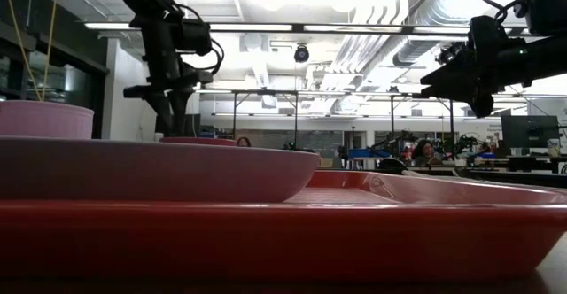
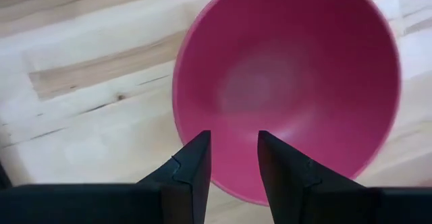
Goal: Set up tray
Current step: Put the pink bowl on the white plate on the red tray
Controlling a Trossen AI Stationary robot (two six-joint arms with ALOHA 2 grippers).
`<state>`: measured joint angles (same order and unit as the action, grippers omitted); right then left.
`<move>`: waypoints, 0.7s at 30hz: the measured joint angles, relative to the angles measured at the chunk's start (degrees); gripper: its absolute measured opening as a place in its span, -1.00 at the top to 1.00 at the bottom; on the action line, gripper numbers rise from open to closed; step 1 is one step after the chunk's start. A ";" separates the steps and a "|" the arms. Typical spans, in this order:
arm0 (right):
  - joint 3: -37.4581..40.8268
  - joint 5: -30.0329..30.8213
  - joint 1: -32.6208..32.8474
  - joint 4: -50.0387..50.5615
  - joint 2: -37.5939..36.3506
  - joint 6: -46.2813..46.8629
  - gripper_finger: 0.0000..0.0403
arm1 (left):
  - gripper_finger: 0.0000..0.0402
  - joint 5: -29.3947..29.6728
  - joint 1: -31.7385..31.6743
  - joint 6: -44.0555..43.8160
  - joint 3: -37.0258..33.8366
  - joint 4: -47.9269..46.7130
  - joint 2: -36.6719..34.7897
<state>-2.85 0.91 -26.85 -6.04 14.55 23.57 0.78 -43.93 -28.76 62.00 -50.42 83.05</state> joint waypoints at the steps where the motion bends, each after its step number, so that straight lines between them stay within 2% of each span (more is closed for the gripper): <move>1: 0.00 -0.04 0.00 0.06 0.00 0.00 0.44 | 0.24 0.01 -0.46 -0.17 -0.31 -0.05 0.00; 8: 0.00 -0.09 0.02 0.24 0.00 -0.02 0.44 | 0.24 0.01 -3.35 -1.08 -1.89 0.48 0.02; 21: 0.00 -0.04 0.01 0.22 0.00 -0.02 0.44 | 0.24 1.52 -3.75 -1.75 -1.88 1.72 2.17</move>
<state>-2.85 0.87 -26.84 -5.82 14.55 23.55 2.30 -47.68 -30.51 60.12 -48.71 85.21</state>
